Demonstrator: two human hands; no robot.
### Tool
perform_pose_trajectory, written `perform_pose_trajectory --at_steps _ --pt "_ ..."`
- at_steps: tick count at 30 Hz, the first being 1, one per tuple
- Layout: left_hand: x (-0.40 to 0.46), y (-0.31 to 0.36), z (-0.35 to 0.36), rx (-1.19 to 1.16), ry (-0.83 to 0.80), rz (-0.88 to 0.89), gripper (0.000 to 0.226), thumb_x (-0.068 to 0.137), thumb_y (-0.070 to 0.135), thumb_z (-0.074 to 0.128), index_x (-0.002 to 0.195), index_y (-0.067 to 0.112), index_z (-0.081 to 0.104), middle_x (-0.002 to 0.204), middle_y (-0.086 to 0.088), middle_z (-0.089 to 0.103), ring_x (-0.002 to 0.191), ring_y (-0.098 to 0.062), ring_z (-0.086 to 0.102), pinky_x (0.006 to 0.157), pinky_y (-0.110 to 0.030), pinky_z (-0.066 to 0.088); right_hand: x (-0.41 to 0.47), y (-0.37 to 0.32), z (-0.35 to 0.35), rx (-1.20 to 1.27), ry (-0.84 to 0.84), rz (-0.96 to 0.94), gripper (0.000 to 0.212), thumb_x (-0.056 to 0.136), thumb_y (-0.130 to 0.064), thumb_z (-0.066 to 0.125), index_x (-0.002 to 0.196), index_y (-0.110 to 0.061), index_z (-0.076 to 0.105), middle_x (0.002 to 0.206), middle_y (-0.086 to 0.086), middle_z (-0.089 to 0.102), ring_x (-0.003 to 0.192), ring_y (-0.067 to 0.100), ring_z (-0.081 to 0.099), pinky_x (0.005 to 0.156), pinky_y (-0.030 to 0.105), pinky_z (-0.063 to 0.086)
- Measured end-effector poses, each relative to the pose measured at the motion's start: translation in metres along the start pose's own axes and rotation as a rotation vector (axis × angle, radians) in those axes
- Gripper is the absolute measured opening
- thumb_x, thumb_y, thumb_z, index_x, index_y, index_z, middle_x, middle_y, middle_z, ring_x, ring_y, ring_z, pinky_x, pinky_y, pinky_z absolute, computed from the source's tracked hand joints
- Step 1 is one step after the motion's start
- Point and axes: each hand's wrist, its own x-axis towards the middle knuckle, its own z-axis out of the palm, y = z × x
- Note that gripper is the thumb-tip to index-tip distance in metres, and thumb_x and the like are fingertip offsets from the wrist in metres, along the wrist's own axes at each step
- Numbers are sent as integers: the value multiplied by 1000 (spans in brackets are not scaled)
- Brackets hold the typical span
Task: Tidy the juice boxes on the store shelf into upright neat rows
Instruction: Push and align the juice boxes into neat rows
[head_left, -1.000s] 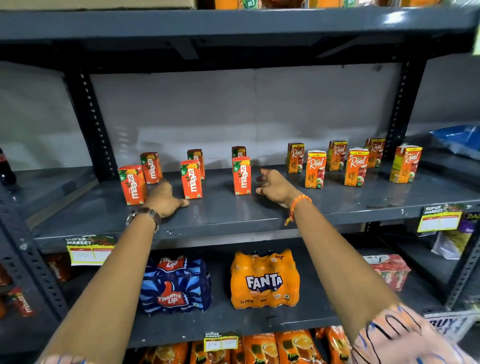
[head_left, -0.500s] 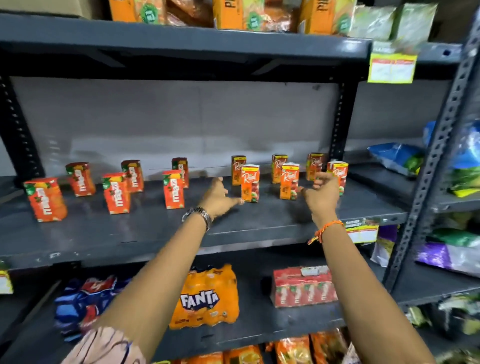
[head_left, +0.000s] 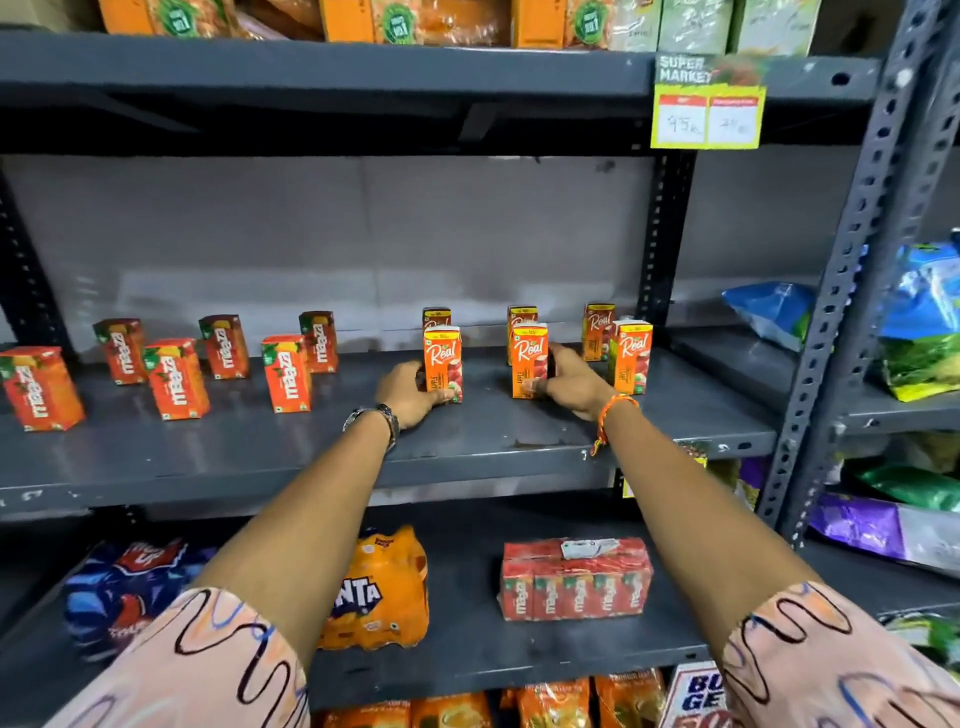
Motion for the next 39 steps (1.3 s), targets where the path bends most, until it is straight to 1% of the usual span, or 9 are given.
perform_pose_trajectory --at_steps 5,10,17,22,28,30,34,37,39 --pt "-7 3 4 26 48 -11 46 79 28 80 120 12 66 124 -9 70 112 -26 65 89 -31 45 -8 5 -5 -7 -68 -26 64 86 3 65 142 -7 37 139 13 55 131 27 51 108 39 41" --pt "-9 3 4 75 59 -2 44 80 29 79 118 12 66 122 -10 70 110 -27 65 87 -31 45 -12 3 -3 -110 -53 -23 59 90 -4 63 142 -9 38 142 12 53 134 28 48 114 44 35" --pt "-8 3 2 107 49 -2 46 80 31 79 121 13 66 124 -9 69 112 -26 64 94 -36 47 -8 5 -4 -157 -14 -20 56 88 -7 66 139 -11 42 139 10 56 131 28 50 112 44 37" --pt "-9 3 2 84 44 0 45 80 29 79 120 11 67 124 -9 70 112 -26 65 102 -44 48 -7 6 -3 -159 10 -29 54 84 -6 70 134 -8 48 133 12 61 127 29 55 110 43 41" --pt "-9 1 2 91 55 -10 45 78 31 80 117 13 67 121 -7 71 110 -25 66 97 -39 49 -5 8 -4 -122 7 -6 56 85 -7 70 135 -10 46 135 12 58 129 29 52 109 44 40" --pt "-10 4 0 76 37 -38 53 77 32 82 122 12 63 126 -7 69 115 -25 64 99 -39 48 -6 6 -4 -107 2 -6 57 85 -6 70 136 -10 46 135 12 58 130 29 52 109 44 40" --pt "-29 11 -13 170 -25 -153 93 75 46 80 147 6 38 148 -14 49 133 -32 50 108 -44 42 -13 2 -8 -67 -25 -9 70 82 -2 72 142 -11 39 135 12 58 130 29 53 111 44 40" --pt "-66 12 -17 313 74 -125 82 81 56 70 142 8 44 145 -14 51 132 -32 50 107 -44 43 -21 2 -17 -110 21 -53 91 77 -4 77 150 -10 23 135 10 57 130 27 51 108 36 40" --pt "-96 10 -11 393 172 -56 71 87 62 57 137 11 53 142 -12 54 131 -32 49 108 -44 41 -28 4 -21 -140 119 -93 96 74 -3 79 151 -8 23 134 11 55 126 26 52 104 38 47"
